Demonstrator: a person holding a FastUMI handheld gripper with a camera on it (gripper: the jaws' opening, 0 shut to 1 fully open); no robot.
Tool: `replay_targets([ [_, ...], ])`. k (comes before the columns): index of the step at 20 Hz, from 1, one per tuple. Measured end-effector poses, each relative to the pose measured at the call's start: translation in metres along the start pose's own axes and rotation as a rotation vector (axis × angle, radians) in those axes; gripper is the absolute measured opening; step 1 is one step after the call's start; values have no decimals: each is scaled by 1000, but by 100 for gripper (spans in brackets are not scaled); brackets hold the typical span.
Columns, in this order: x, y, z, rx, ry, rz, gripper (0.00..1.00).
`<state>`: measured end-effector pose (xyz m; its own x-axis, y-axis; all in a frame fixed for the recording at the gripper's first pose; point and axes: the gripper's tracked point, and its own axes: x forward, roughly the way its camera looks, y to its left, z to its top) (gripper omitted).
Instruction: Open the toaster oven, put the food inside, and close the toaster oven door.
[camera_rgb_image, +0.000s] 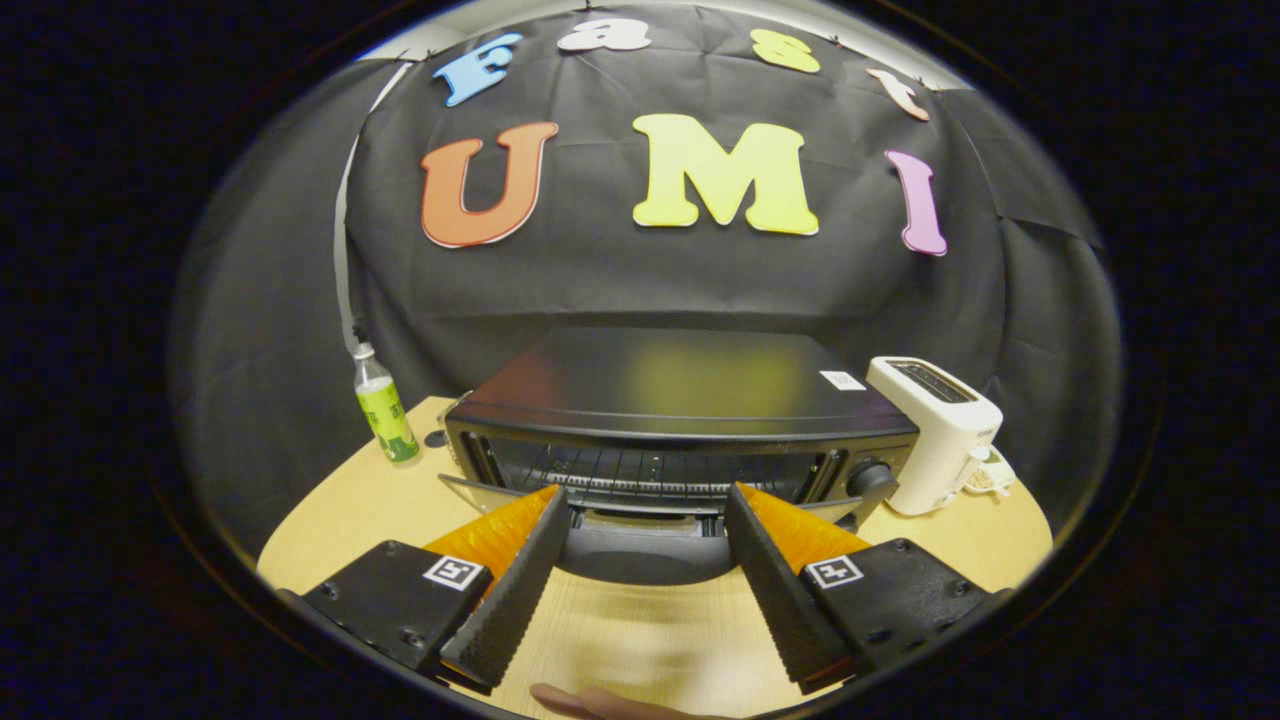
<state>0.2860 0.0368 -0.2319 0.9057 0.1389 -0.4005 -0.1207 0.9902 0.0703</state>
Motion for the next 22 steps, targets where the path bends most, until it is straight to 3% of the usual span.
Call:
replay_targets([
  [12, -41, 6, -88, -85, 179, -31, 100],
  [16, -43, 8, -128, -48, 299, -11, 100],
  [22, -53, 16, -132, -46, 328, 27, 100],
])
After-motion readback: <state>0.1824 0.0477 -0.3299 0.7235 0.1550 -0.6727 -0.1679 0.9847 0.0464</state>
